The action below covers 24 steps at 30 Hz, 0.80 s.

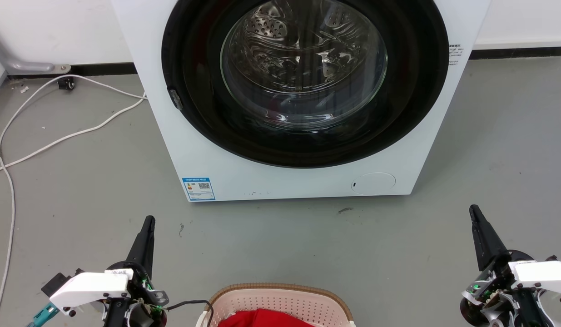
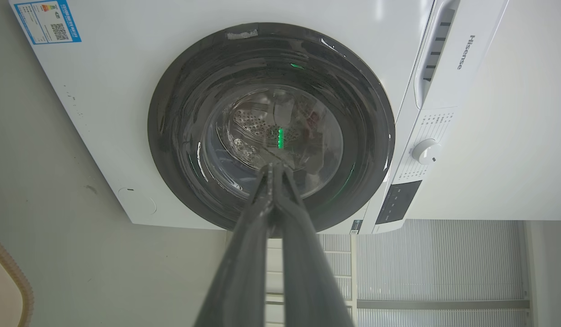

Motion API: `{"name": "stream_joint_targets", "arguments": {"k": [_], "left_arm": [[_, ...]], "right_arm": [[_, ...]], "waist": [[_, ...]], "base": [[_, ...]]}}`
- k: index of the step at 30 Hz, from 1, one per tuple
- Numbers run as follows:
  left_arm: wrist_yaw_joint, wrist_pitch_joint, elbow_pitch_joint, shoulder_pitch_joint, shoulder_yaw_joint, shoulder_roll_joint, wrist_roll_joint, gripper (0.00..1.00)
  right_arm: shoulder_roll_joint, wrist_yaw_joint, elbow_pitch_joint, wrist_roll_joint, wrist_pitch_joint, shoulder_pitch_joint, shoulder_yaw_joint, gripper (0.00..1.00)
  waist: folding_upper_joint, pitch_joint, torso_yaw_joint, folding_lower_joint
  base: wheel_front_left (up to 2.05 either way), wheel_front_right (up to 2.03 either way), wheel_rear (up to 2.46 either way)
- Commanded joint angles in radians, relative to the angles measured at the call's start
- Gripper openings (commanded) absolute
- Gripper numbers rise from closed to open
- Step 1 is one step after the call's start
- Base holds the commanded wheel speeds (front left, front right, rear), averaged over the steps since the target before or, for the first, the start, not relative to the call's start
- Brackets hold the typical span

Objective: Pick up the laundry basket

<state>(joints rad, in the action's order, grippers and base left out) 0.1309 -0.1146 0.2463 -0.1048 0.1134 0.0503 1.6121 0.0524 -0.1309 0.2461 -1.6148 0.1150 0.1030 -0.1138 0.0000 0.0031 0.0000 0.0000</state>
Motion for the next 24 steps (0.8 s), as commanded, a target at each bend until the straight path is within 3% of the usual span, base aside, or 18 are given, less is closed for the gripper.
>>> {"name": "stream_joint_targets", "arguments": {"k": [1,24], "left_arm": [[0.003,-0.002,0.000,-0.008,0.002,0.000,0.002,0.00],[0.003,-0.002,0.000,-0.008,0.002,0.000,0.002,0.00]], "right_arm": [[-0.003,0.000,0.001,0.005,0.001,0.011,0.000,0.00],[-0.003,0.000,0.001,0.004,0.001,0.011,0.000,0.00]], "waist": [[0.0000,0.000,0.000,0.0000],[0.0000,0.000,0.000,0.0000]], "base": [[0.00,0.00,0.00],[0.00,0.00,0.00]]}}
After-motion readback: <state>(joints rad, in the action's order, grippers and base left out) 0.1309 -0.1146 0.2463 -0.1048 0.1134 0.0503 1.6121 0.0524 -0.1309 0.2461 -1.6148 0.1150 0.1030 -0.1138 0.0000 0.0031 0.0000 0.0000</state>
